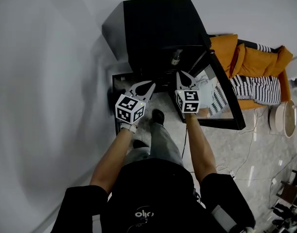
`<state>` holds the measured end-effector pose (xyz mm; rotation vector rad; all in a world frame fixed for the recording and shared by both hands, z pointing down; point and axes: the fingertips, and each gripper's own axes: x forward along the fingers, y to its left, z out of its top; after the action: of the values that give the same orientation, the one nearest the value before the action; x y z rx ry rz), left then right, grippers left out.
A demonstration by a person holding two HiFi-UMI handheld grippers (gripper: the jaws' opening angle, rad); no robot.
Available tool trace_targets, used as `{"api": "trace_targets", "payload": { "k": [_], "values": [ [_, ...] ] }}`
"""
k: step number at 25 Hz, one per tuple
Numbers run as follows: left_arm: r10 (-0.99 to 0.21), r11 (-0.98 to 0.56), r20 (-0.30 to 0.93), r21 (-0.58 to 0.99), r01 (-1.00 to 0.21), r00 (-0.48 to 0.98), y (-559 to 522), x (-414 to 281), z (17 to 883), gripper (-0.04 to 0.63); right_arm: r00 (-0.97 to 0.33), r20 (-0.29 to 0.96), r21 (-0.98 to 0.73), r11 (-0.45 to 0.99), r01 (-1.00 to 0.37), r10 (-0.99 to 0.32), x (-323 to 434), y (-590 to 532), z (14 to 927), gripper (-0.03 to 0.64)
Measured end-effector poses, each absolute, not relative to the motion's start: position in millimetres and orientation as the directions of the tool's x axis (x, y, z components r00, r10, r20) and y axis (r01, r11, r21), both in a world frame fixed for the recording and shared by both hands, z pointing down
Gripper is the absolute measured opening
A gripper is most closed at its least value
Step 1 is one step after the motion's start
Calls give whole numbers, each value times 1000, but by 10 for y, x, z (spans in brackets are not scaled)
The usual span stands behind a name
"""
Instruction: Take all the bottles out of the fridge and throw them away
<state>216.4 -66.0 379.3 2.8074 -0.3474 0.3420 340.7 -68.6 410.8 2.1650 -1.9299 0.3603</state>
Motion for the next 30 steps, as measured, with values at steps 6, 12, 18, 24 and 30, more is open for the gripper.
{"api": "trace_targets", "payload": {
  "k": [6,12,18,24,30],
  "values": [
    [-201,-936,247,238,-261,948,-766,2333,4042,2,155,295,34,-152,-988,-943,3634,-942,4368,11],
    [-195,-944,232,219,-246,953,-855,2472,4374,2,198,279,20,-201,-979,-940,3870,-1145,4755,90],
    [-190,-950,227,202,-237,955,-1012,2586,4706,2,239,279,14,-245,-970,-930,4097,-1375,5137,197],
    [-188,-955,217,189,-230,958,-1193,2710,4913,2,268,272,9,-276,-961,-924,4347,-1722,5310,236],
    [-194,-955,204,183,-232,960,-1408,2845,4995,2,304,289,20,-311,-950,-908,4499,-1978,5457,258]
  ]
}}
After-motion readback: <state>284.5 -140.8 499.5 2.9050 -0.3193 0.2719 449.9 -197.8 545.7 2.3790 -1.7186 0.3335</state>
